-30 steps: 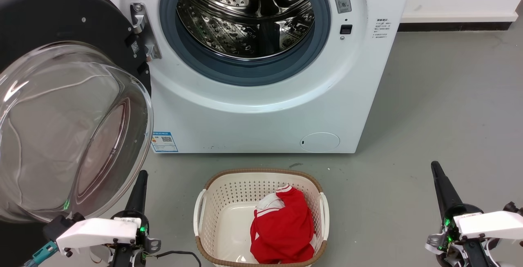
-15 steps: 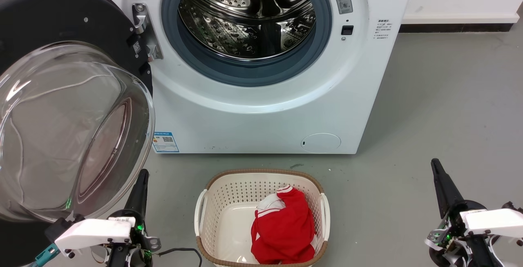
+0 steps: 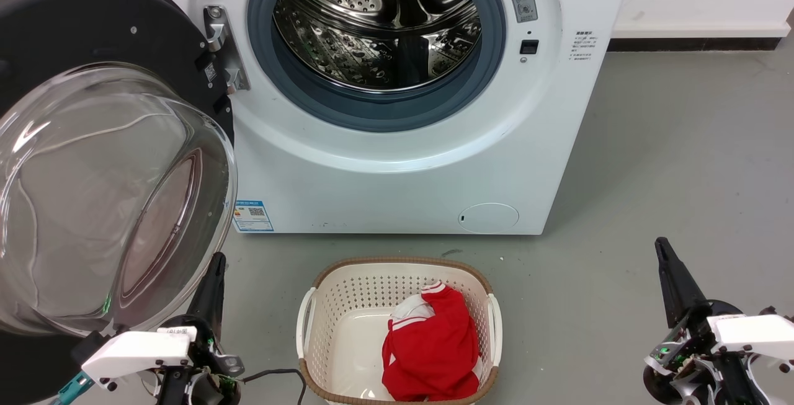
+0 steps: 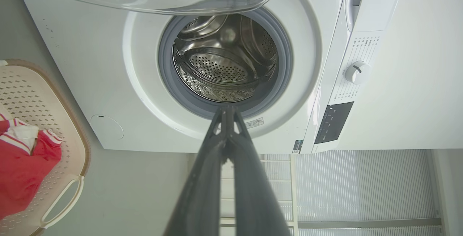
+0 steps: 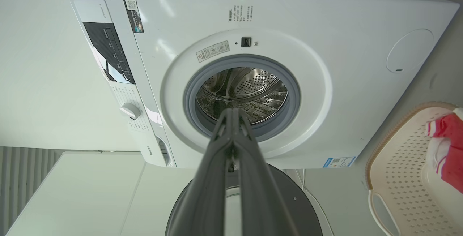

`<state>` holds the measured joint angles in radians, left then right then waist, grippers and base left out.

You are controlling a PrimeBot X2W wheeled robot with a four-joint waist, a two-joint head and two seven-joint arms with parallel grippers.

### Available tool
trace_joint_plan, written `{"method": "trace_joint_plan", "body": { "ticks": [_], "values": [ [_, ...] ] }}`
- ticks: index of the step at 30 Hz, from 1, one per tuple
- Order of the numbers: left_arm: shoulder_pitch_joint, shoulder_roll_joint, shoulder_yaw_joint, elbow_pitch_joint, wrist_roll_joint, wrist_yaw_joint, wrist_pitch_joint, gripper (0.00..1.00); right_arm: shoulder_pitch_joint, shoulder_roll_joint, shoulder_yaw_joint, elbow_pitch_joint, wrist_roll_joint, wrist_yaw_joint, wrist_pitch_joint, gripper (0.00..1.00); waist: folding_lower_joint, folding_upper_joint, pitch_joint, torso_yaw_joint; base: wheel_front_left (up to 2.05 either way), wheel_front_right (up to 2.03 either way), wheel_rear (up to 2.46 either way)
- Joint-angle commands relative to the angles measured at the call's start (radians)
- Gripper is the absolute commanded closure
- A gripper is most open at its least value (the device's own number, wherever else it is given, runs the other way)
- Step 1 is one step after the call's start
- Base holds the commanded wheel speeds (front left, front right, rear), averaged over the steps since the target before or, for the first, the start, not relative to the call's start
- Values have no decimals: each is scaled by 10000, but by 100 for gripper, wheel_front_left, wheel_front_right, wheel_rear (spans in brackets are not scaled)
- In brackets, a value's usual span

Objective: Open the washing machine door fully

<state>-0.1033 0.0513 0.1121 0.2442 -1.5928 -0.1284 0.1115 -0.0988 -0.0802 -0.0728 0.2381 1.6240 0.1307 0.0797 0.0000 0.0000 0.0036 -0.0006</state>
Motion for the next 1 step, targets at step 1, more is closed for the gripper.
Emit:
{"method": "trace_joint_plan", "body": {
  "ticks": [1],
  "values": [
    [-98, -19, 44, 28, -149, -40, 42, 100, -103, 30, -28, 66, 166, 0, 32, 100, 0, 0, -2, 2, 0, 0, 0]
  ]
}}
